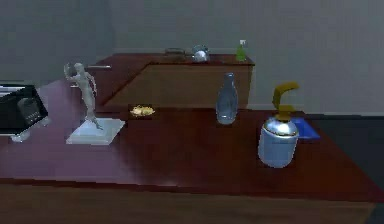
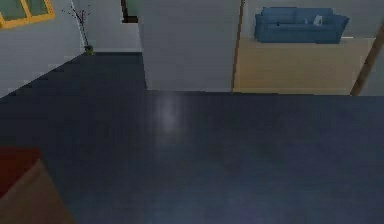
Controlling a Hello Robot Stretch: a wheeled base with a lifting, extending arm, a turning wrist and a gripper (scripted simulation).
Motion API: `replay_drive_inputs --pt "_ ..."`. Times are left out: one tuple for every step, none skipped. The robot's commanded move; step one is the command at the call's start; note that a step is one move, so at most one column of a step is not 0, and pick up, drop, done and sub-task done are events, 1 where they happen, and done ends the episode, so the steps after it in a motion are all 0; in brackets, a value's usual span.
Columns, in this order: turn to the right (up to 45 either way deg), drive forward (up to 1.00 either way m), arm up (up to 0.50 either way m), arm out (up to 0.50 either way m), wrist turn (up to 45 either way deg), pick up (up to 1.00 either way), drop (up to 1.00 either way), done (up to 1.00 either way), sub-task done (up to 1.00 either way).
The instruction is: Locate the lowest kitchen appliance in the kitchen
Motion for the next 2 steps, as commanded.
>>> replay_drive_inputs --pt "-45.0 0.0 0.0 0.0 0.0 0.0 0.0 0.0 0.0" --pt "-45.0 0.0 0.0 0.0 0.0 0.0 0.0 0.0 0.0"
